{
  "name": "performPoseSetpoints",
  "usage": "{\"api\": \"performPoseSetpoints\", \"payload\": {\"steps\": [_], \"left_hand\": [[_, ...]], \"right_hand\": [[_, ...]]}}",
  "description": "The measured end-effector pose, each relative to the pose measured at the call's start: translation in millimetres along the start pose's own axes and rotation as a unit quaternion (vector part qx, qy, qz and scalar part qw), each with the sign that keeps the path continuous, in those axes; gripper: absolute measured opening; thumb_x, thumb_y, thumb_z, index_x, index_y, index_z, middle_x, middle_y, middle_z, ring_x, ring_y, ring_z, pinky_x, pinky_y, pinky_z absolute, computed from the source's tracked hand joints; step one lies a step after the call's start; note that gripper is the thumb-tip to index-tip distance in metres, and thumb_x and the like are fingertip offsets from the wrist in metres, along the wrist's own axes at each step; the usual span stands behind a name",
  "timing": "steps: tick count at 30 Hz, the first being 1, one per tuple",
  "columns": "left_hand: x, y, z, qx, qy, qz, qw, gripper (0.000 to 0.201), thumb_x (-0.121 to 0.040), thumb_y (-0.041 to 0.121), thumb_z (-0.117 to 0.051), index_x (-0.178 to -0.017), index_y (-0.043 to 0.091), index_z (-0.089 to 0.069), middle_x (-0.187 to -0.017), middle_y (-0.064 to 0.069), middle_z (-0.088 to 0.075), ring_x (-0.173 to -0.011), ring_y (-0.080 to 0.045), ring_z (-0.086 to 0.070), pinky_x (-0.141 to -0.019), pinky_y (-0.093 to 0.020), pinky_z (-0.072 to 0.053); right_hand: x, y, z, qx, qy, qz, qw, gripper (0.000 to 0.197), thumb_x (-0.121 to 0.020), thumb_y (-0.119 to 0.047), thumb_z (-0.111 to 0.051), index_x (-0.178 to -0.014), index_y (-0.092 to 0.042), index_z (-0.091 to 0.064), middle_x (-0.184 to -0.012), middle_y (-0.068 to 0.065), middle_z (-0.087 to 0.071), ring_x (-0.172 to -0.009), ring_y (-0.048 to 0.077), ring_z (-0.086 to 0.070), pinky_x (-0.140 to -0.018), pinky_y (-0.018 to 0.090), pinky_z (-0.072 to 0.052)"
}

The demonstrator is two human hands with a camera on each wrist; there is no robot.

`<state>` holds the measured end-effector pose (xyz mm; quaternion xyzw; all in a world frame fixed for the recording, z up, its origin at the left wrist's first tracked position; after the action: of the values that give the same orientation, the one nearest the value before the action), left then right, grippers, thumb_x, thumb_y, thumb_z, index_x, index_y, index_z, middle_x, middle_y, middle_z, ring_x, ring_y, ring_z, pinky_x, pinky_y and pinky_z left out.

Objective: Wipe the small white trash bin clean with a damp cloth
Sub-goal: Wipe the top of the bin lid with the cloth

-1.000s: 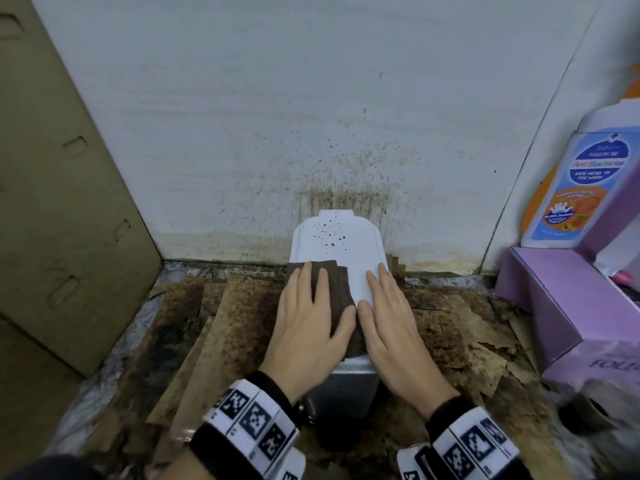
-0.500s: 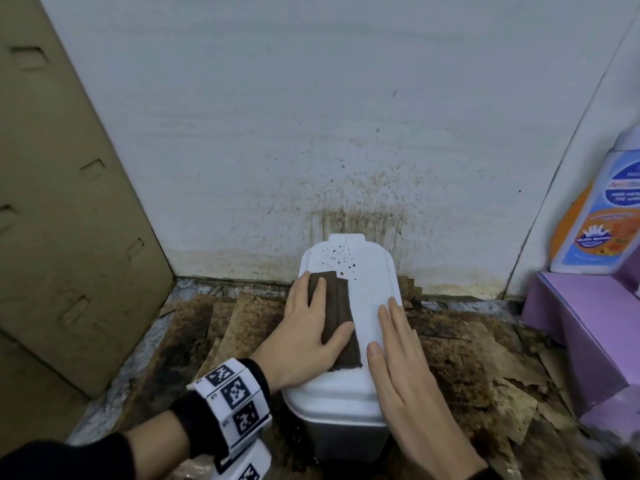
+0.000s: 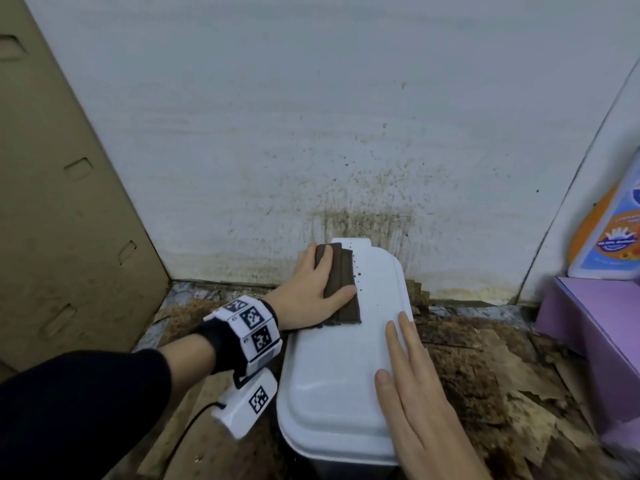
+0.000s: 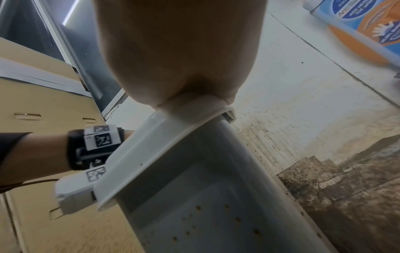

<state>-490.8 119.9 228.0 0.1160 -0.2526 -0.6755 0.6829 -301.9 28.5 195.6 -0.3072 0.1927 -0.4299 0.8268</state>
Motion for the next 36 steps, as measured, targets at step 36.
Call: {"api": "performPoseSetpoints", "payload": {"steps": [36], "left_hand": [[-7, 21, -8, -0.158, -0.006, 0.048, 0.986, 0.071, -0.109, 0.046, -0.019, -0.159, 0.009, 0.014, -0.166, -0.016, 0.024, -0.154, -0.032, 0.020, -0.126, -0.045, 0.004]], "right_hand": [[0, -9, 5, 0.035, -0.045, -0.034, 0.998, 0.087, -0.069, -0.082, 0.031, -0.147, -0.042, 0.035, -0.145, -0.031, 0.055, -0.137, -0.011, 0.046, -0.122, 0.018, 0.016]]}}
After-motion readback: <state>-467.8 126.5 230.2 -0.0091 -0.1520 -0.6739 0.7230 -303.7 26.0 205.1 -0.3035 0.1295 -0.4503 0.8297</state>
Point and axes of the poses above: each hand's wrist, its own x-axis away from the middle knuckle, its own z-axis out of the back of the hand, y = z × x, the point moved 7 cm from there along -x, towards the middle knuckle
